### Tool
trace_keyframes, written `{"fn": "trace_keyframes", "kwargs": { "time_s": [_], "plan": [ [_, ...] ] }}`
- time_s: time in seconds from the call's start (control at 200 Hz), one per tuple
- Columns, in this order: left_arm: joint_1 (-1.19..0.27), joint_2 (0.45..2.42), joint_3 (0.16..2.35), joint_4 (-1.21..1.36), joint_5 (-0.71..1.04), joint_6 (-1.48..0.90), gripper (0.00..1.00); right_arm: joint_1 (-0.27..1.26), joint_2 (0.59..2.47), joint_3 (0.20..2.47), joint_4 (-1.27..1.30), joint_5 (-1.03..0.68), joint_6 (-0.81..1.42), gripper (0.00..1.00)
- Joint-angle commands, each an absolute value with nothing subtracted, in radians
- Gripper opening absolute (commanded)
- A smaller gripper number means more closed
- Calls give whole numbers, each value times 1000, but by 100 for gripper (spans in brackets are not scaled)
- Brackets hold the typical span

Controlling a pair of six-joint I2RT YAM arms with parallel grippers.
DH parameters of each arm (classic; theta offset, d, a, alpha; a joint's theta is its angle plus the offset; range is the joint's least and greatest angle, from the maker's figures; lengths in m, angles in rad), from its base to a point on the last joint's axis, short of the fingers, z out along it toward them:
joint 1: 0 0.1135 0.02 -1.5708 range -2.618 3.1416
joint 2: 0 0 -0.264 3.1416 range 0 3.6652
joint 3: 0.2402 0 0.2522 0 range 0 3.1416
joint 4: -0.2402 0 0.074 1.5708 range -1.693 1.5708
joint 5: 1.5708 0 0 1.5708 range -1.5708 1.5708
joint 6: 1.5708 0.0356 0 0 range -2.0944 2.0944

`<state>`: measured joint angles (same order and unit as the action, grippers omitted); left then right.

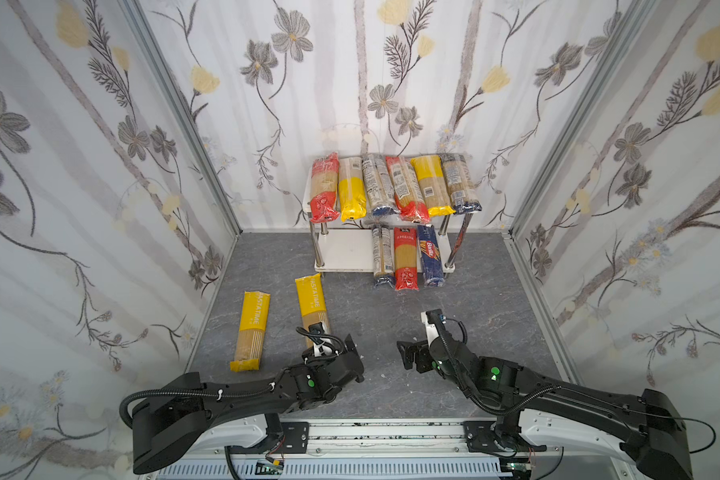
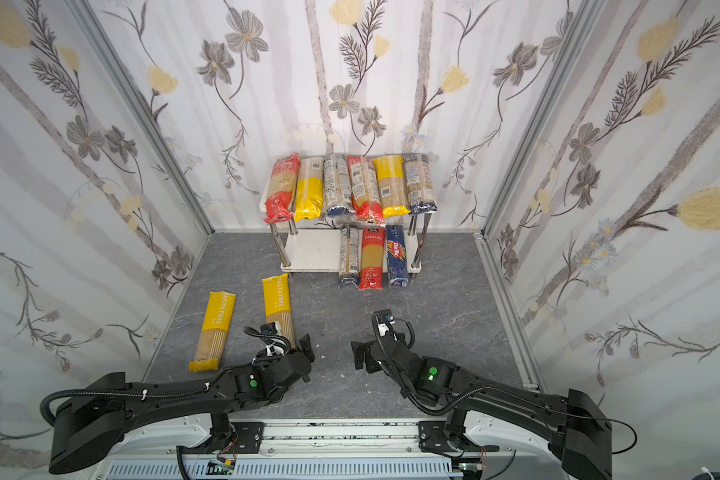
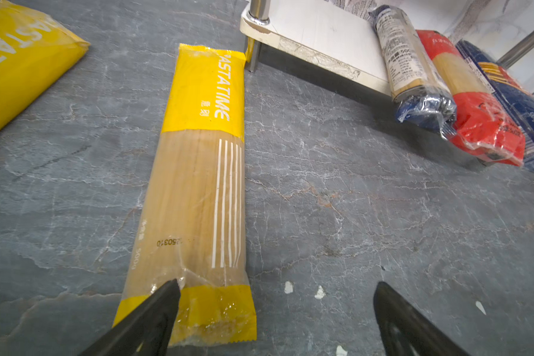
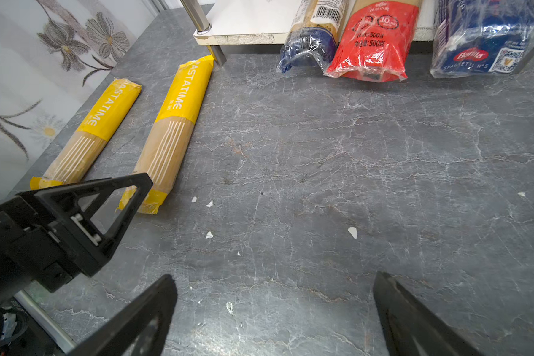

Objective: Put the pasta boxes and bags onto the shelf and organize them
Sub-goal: 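Lower the left gripper onto the yellow PASTATIME pack nearer the shelf and close it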

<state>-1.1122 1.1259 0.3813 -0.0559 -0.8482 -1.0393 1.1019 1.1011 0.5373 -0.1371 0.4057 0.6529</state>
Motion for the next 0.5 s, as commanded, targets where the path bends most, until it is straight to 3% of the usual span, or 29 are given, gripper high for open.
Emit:
{"fn": "trace_keyframes", "kwargs": {
  "time_s": [0.0, 0.21, 0.495],
  "plan": [
    [-1073, 1111, 370, -62, -894, -1029, 100, 1082, 1097, 522, -42, 348, 645, 100],
    [-956, 1155, 361, -60, -834, -970, 100, 1036, 1091, 500, 34, 264, 629, 100],
    [-943, 1218, 359, -10, -791, -923, 100, 989, 1104, 496, 50, 232, 611, 100]
  ]
}}
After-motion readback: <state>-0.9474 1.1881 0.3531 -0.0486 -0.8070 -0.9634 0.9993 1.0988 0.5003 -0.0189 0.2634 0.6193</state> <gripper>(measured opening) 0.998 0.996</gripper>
